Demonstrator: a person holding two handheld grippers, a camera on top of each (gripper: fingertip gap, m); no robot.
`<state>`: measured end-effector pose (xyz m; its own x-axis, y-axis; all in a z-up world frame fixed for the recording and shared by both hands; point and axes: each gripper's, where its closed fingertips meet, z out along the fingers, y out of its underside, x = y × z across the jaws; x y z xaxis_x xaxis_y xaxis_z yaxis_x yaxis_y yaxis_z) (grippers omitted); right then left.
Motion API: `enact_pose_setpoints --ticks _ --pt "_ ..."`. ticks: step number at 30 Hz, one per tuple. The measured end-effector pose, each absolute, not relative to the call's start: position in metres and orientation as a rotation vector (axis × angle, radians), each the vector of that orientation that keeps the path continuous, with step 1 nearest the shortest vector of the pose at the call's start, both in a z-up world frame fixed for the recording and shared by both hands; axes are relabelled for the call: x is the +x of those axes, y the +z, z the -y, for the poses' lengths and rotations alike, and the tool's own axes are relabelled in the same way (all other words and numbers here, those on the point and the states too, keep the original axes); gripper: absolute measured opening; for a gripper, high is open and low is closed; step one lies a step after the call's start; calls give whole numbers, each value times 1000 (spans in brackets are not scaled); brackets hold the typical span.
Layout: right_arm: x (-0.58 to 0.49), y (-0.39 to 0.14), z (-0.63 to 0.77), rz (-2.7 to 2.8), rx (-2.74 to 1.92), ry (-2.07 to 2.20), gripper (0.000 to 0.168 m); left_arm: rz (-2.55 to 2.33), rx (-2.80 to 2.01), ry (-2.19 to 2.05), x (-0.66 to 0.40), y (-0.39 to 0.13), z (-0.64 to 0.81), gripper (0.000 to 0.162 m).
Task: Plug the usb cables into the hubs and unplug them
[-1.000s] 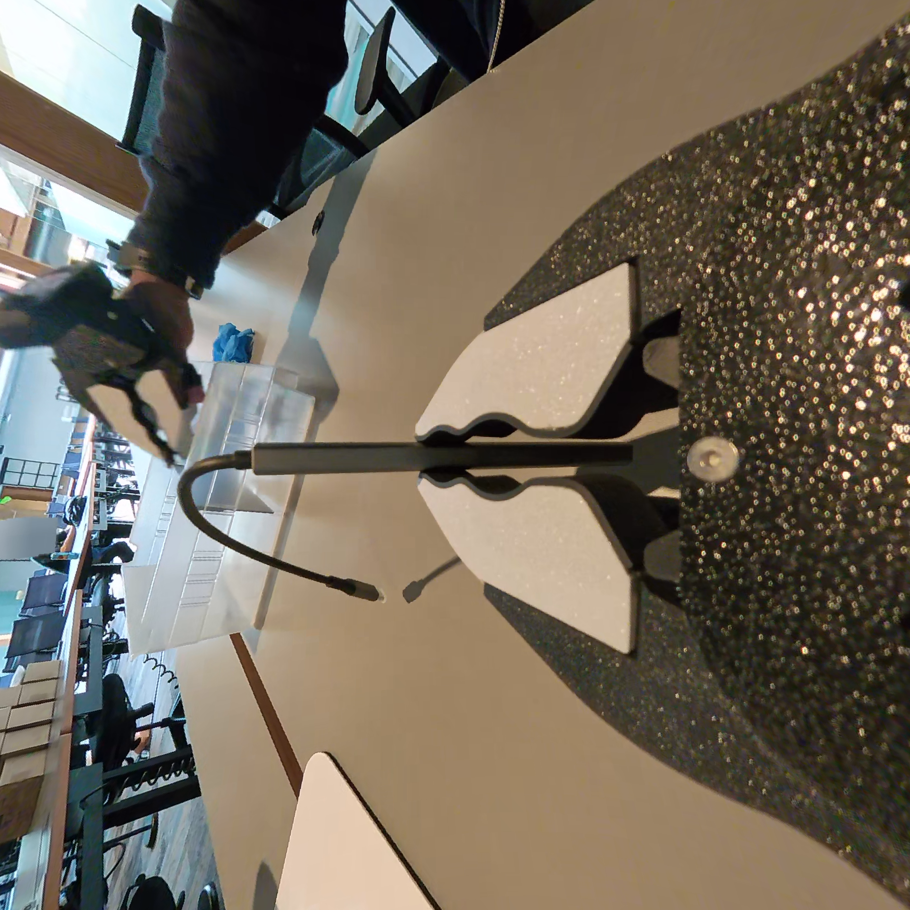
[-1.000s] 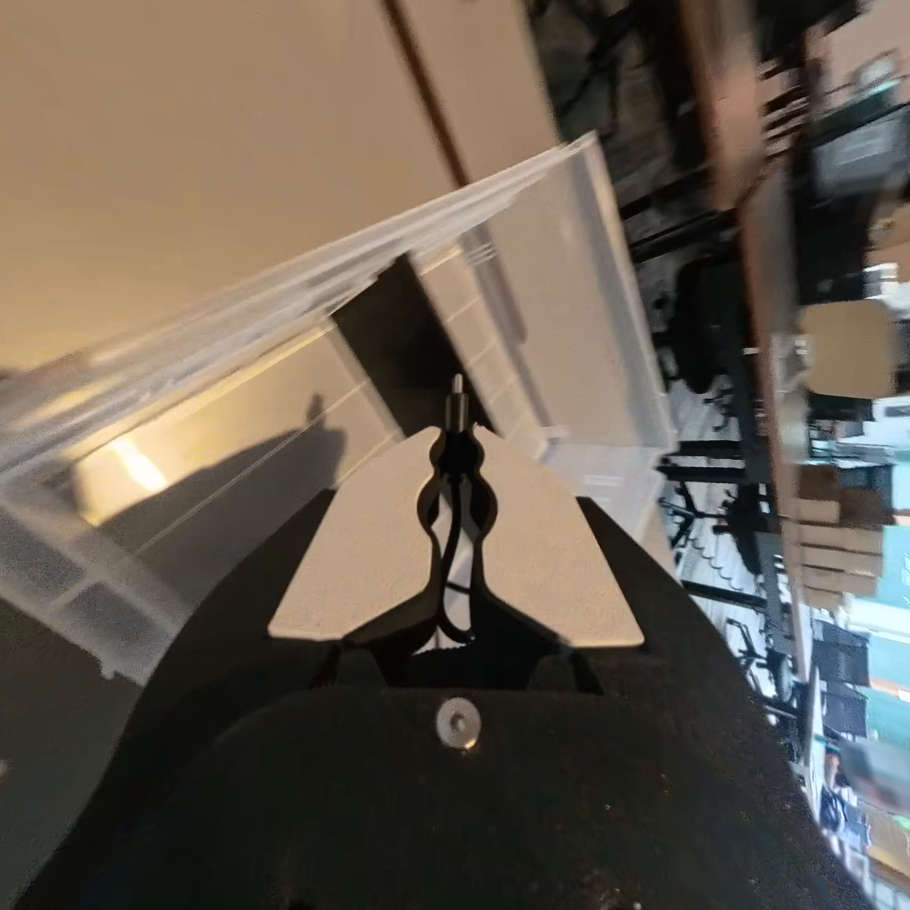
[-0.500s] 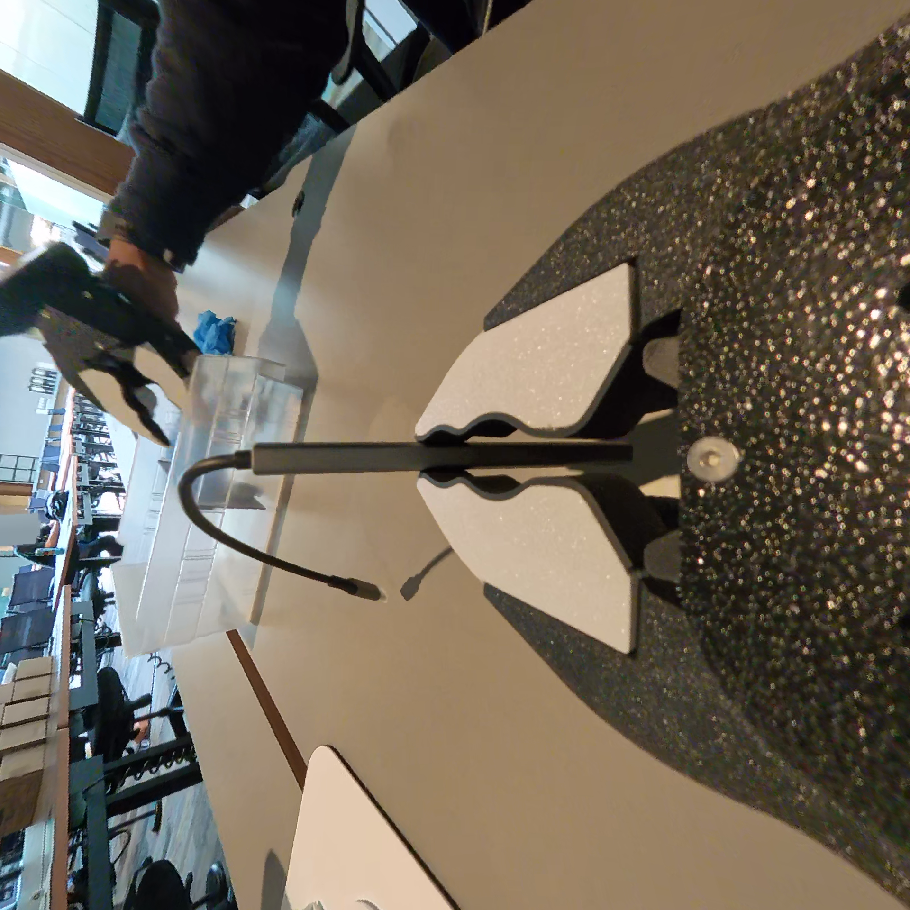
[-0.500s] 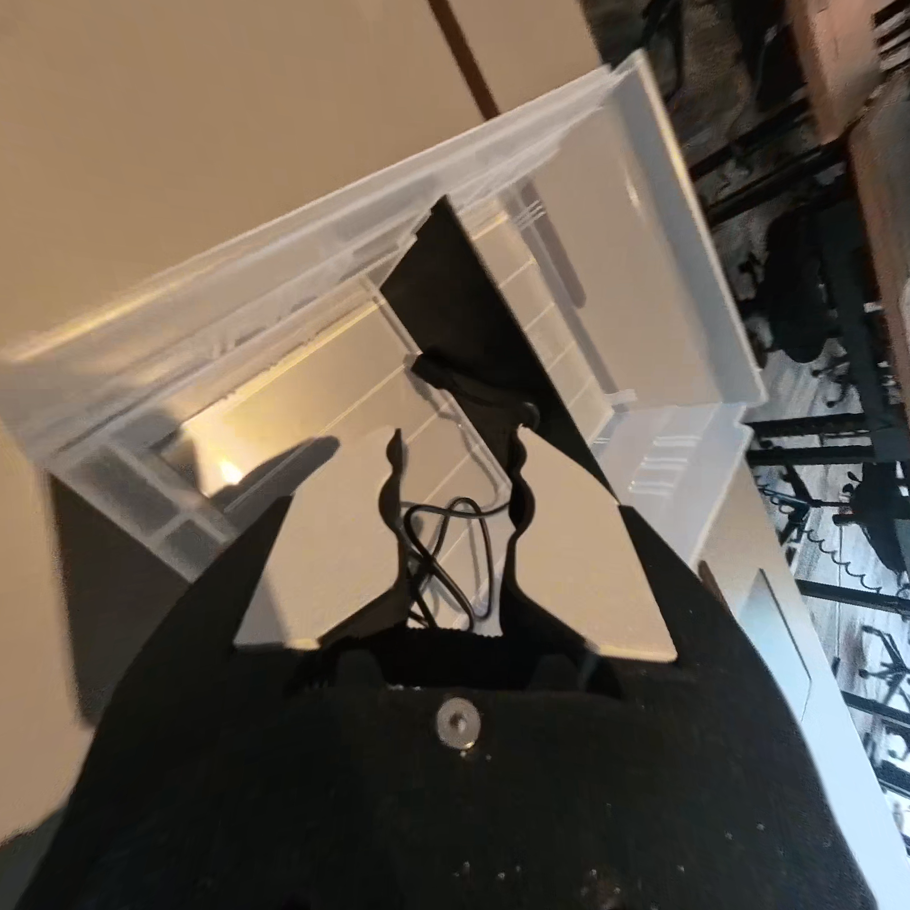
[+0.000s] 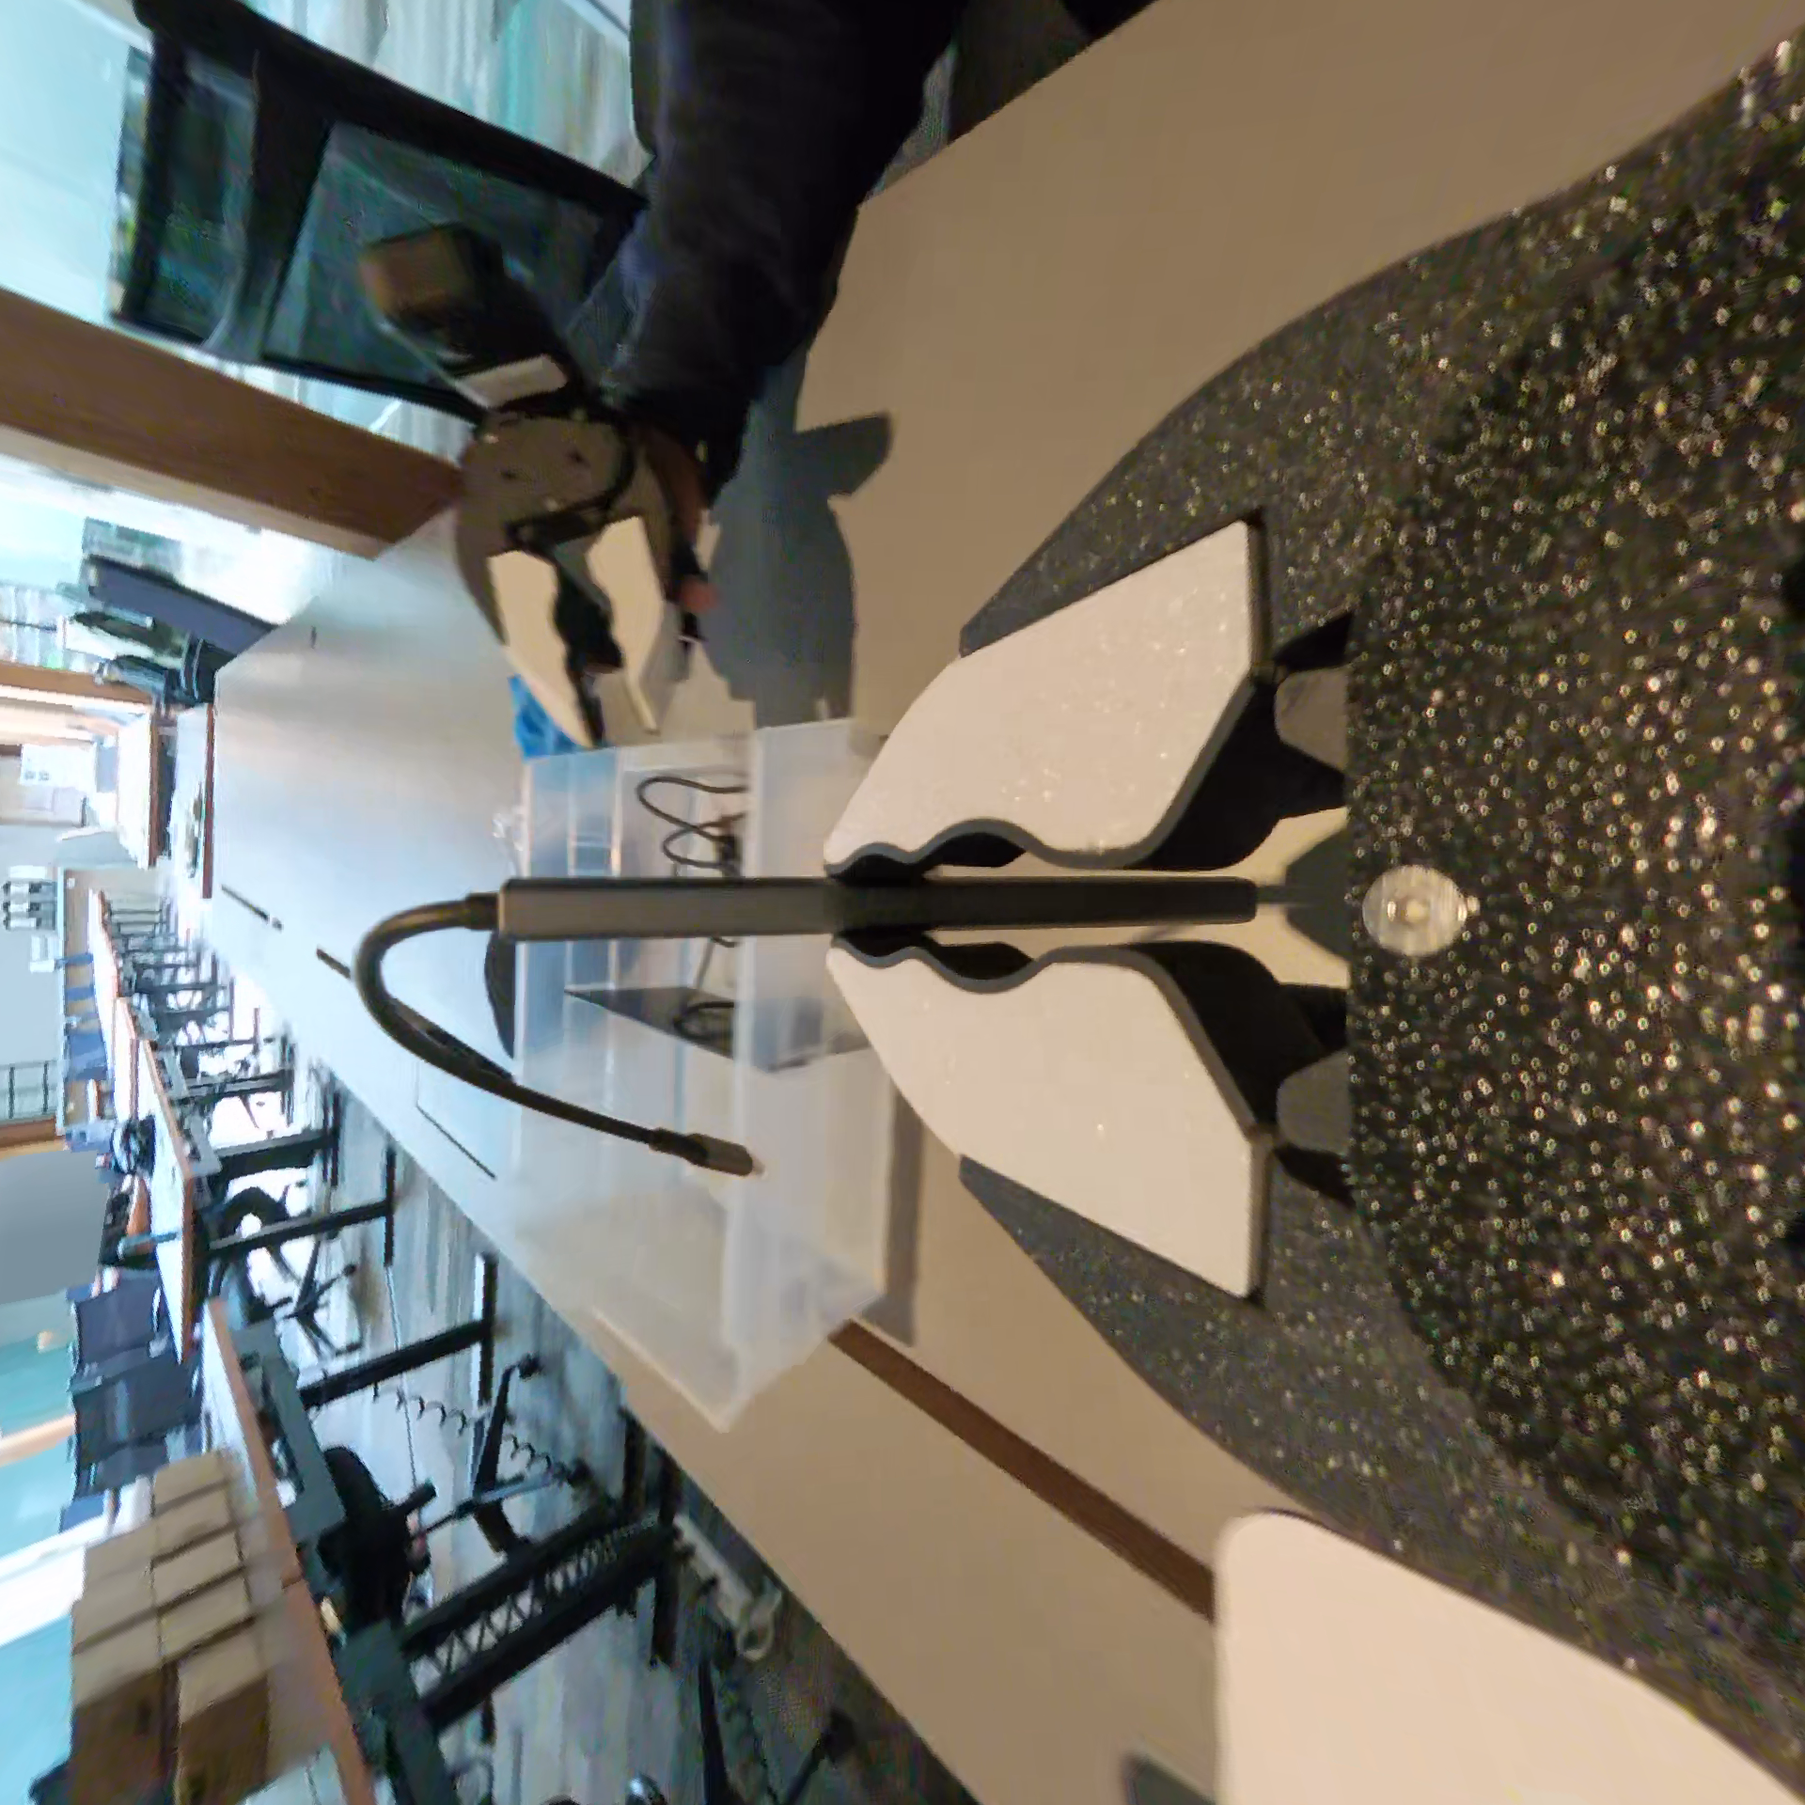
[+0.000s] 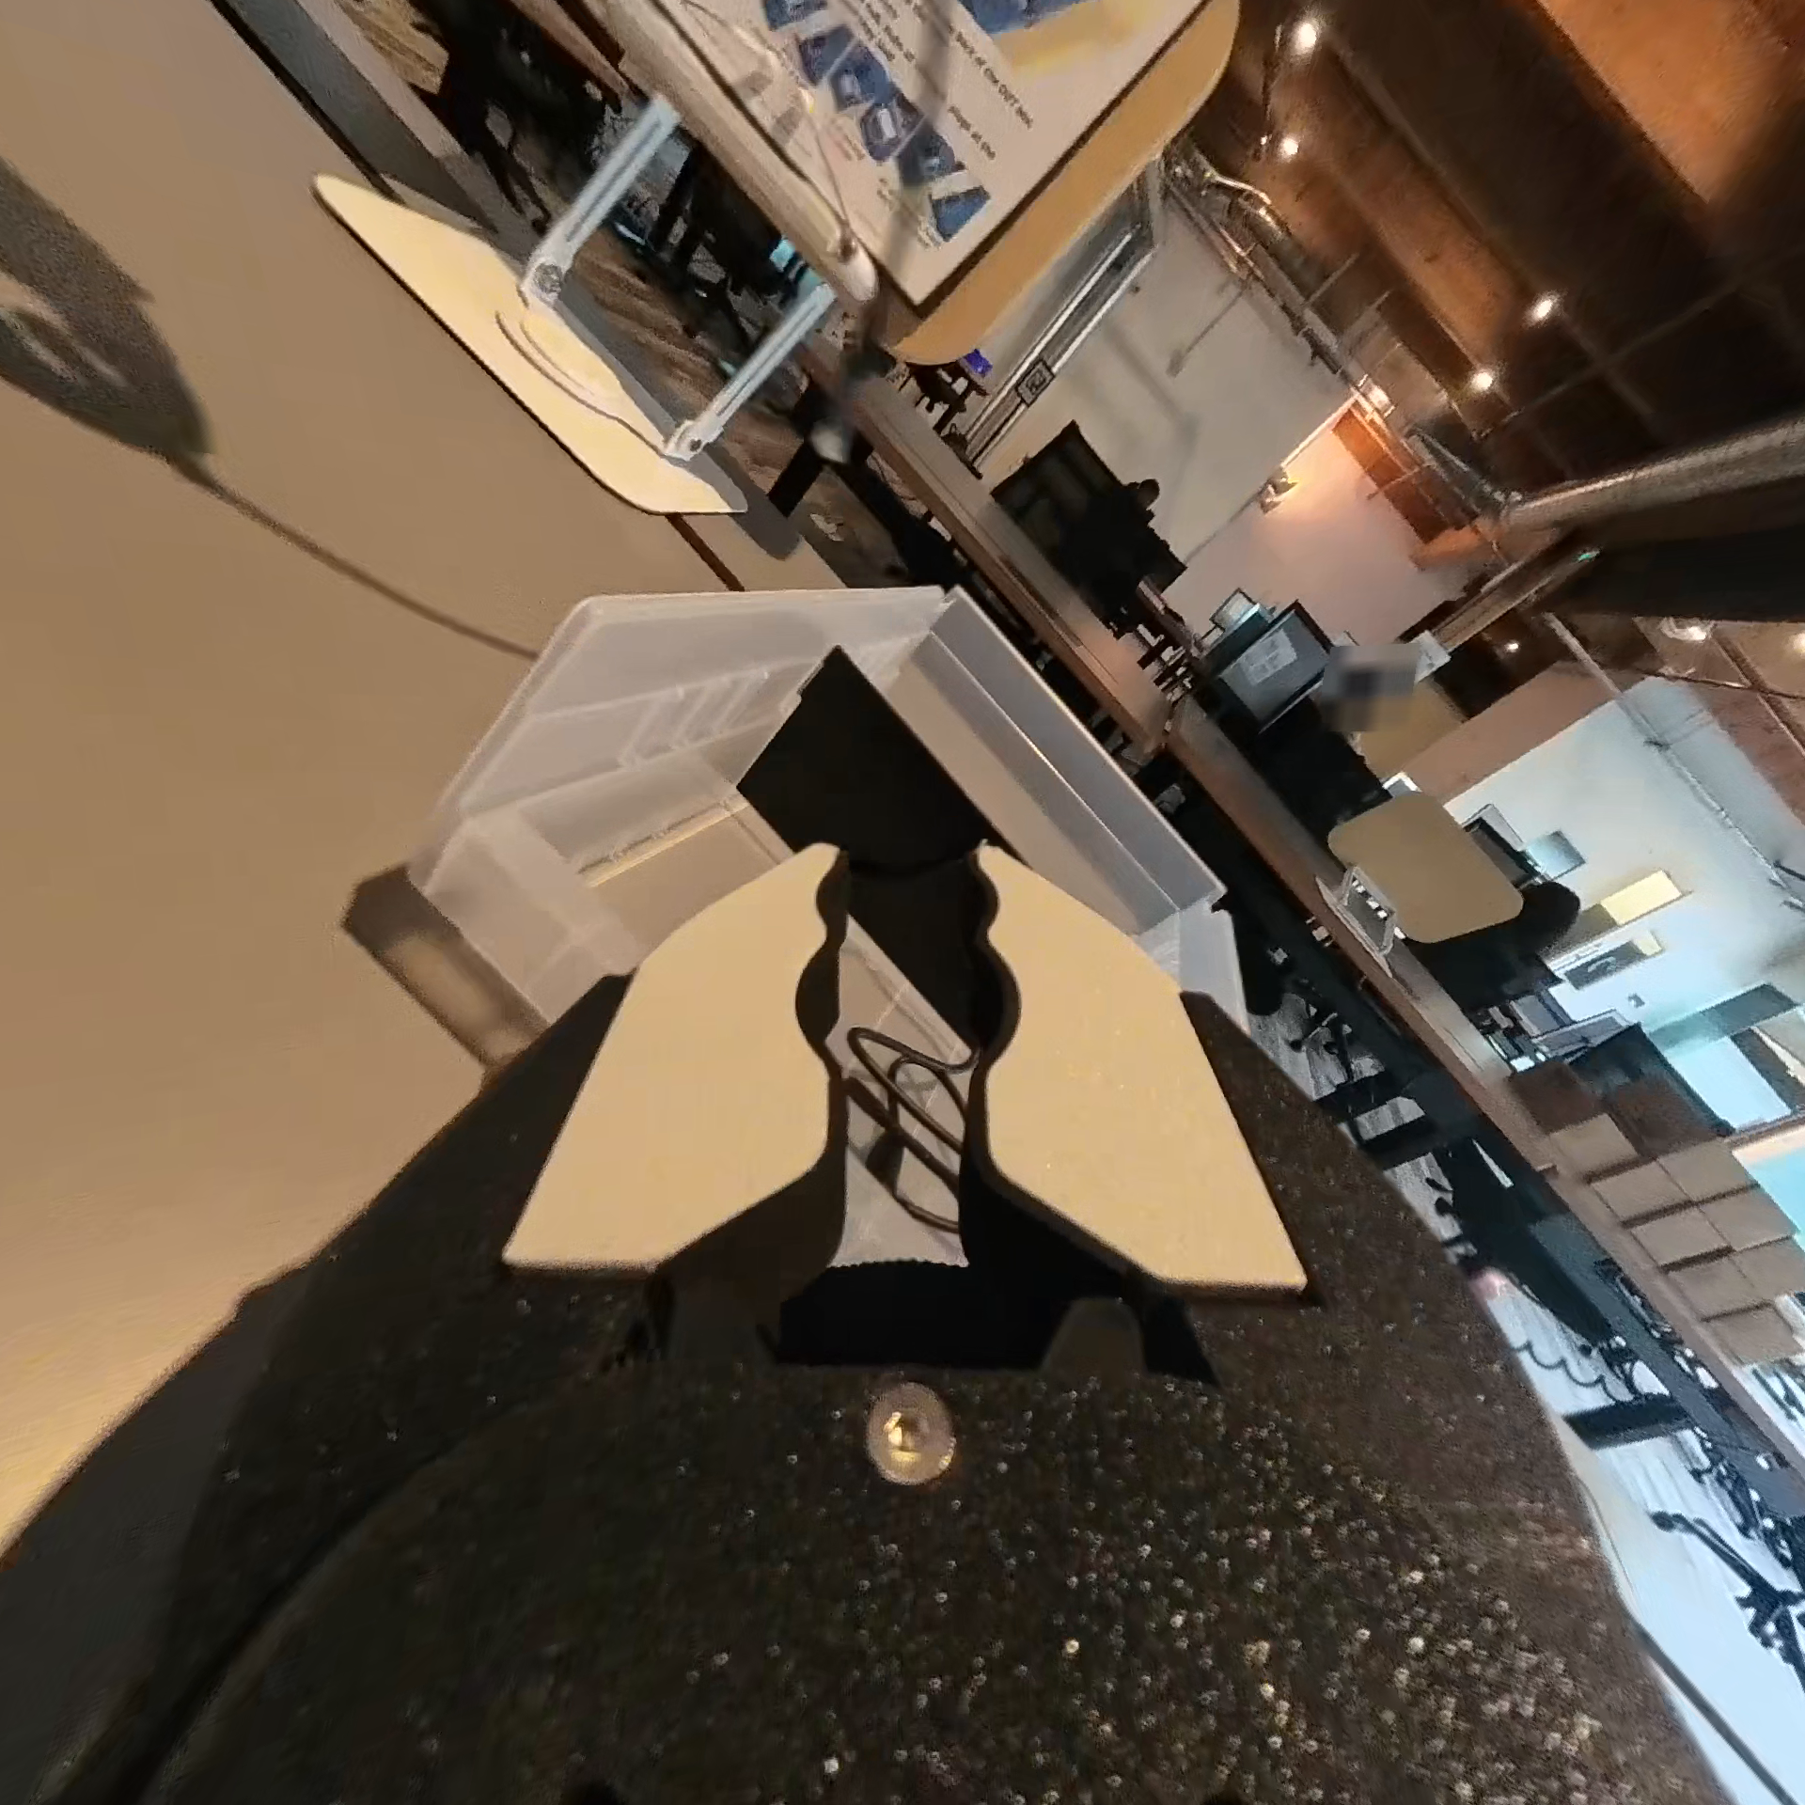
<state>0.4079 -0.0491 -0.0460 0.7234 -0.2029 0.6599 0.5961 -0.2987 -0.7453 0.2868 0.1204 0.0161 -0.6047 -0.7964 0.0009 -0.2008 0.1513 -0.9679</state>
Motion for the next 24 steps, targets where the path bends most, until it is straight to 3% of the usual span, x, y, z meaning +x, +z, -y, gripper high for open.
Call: enact_pose_setpoints --ticks 5,15,24 --pt "398 -34 54 312 -1646 -755 22 -2074 -949 -1410 372 32 -85 10" --pt "407 -7 75 192 -1528 -725 20 -2417 -1107 -947 499 -32 -82 10" --pt "417 -14 76 158 -1548 -737 19 -2667 -1100 -721 532 -77 -77 10"
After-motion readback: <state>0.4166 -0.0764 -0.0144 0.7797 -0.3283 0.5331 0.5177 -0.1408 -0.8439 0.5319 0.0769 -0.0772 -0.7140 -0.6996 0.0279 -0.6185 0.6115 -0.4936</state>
